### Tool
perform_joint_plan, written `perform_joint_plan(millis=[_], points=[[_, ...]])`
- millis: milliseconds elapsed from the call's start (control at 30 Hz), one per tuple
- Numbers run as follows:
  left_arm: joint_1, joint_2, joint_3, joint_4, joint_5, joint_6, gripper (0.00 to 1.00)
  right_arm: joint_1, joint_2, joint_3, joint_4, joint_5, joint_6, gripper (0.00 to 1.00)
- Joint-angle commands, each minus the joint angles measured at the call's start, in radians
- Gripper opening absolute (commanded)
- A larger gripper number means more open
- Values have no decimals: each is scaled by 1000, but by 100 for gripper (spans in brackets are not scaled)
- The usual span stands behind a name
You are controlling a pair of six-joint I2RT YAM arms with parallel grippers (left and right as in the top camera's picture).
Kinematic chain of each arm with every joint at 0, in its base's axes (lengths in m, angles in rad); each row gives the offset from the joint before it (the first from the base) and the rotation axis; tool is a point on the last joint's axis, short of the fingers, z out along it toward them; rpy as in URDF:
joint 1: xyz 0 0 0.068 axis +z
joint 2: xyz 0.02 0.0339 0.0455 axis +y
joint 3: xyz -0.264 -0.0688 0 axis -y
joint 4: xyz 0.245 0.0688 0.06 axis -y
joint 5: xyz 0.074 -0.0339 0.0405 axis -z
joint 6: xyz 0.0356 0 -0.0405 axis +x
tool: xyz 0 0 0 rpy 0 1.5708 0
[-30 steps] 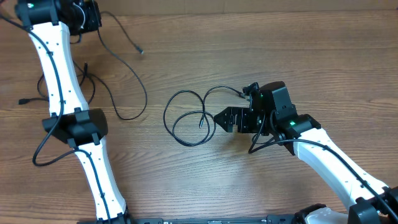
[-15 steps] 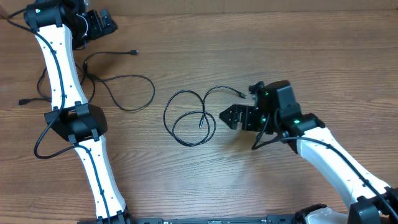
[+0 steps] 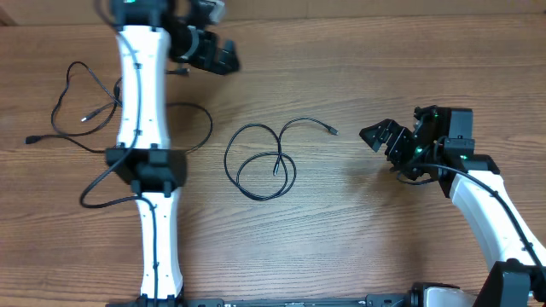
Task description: Untangle cables
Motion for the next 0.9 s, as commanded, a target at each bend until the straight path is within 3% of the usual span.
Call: perform_joint_plan(millis=[0,233,500,667,867], points=[[-106,-15,-65,-5,-39,124,100,-31,0,0,-3,-17,-14,100],[-258,-15,-371,-6,-285,151,97,-38,0,0,2,-13,-18,100],[-295,-15,-579,-6,-304,229,87,-38,0,0,16,-8,-18,100],[-307,-15,-642,-3,-312,356,87,-38,0,0,18,13,-18,100],[-337,-15,-729,175,-439,419,89,-38,0,0,45,12,-17,100]])
